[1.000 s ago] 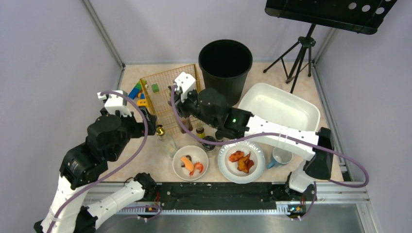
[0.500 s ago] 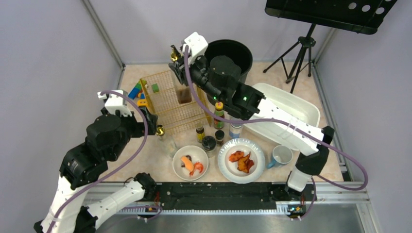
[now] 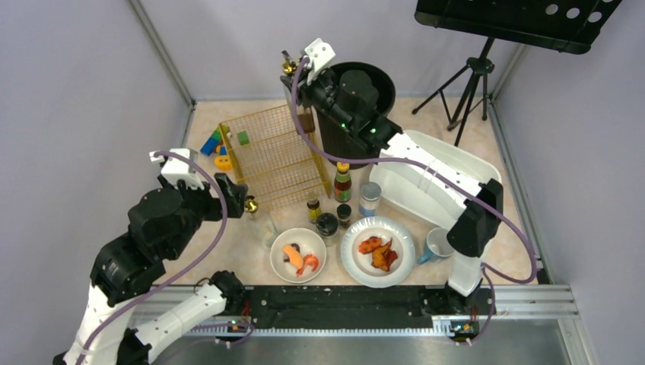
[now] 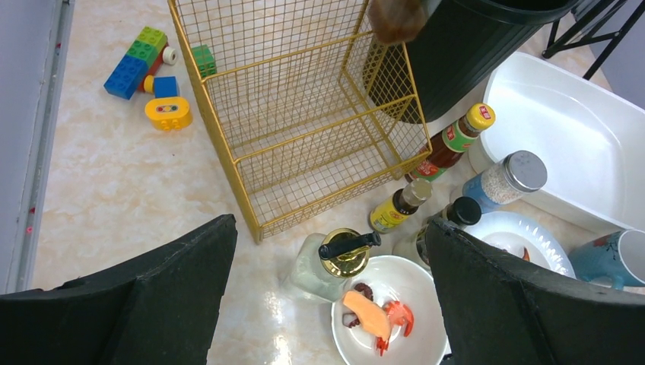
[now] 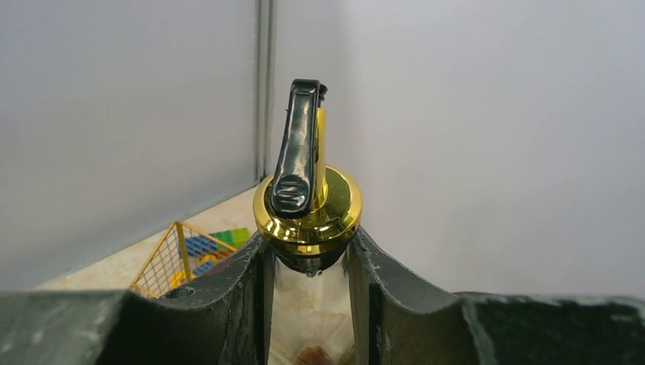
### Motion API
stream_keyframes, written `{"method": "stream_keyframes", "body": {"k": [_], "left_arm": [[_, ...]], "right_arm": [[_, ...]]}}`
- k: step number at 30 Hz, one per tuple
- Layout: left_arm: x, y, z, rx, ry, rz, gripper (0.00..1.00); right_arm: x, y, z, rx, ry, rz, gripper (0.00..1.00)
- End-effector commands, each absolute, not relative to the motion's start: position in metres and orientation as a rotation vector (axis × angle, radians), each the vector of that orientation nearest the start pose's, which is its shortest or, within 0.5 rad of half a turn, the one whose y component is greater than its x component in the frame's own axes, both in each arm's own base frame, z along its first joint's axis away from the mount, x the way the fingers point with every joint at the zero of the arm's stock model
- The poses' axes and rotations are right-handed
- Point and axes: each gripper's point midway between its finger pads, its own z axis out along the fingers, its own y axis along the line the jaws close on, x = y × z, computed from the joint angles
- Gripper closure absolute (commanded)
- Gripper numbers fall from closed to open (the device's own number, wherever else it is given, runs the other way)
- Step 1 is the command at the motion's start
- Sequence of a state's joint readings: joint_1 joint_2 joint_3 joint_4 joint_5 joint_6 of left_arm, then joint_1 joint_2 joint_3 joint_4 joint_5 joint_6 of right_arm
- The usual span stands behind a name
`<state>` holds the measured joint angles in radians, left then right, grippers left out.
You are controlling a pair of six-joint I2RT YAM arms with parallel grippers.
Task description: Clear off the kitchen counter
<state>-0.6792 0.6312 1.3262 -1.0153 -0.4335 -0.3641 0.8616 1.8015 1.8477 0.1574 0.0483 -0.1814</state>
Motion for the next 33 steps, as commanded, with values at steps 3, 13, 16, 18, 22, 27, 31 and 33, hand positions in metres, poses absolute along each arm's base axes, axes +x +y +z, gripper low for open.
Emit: {"method": "stream_keyframes", "body": {"k": [3, 13, 16, 18, 22, 27, 31, 33], "left_arm": [[0.177, -0.066, 0.367, 0.015, 1.824, -0.33, 0.01], [0.177, -0.07, 0.364, 0.035, 1.814, -0.349, 0.01], [0.176, -0.07, 0.363, 0.039, 1.814, -0.352, 0.01], [0.176, -0.071, 0.363, 0.042, 1.814, -0.355, 0.01], [0.175, -0.072, 0.361, 0.054, 1.817, -0.362, 0.01], [0.176, -0.076, 0.359, 0.068, 1.82, -0.368, 0.01], [0.178, -0.078, 0.358, 0.075, 1.82, -0.369, 0.01], [0.178, -0.078, 0.358, 0.077, 1.821, -0.367, 0.01]], "right_arm": [[0.378, 0.421, 0.55, -0.578, 0.908, 0.691, 1.0], [0.401, 0.436, 0.544, -0.569, 0.89, 0.761, 1.0], [0.407, 0.439, 0.538, -0.563, 0.883, 0.761, 1.0], [0.412, 0.44, 0.534, -0.56, 0.883, 0.765, 1.0], [0.417, 0.44, 0.528, -0.564, 0.862, 0.77, 1.0], [0.429, 0.44, 0.514, -0.562, 0.896, 0.794, 1.0], [0.441, 0.441, 0.492, -0.553, 0.95, 0.793, 1.0], [0.448, 0.444, 0.479, -0.56, 0.984, 0.789, 1.0]]}}
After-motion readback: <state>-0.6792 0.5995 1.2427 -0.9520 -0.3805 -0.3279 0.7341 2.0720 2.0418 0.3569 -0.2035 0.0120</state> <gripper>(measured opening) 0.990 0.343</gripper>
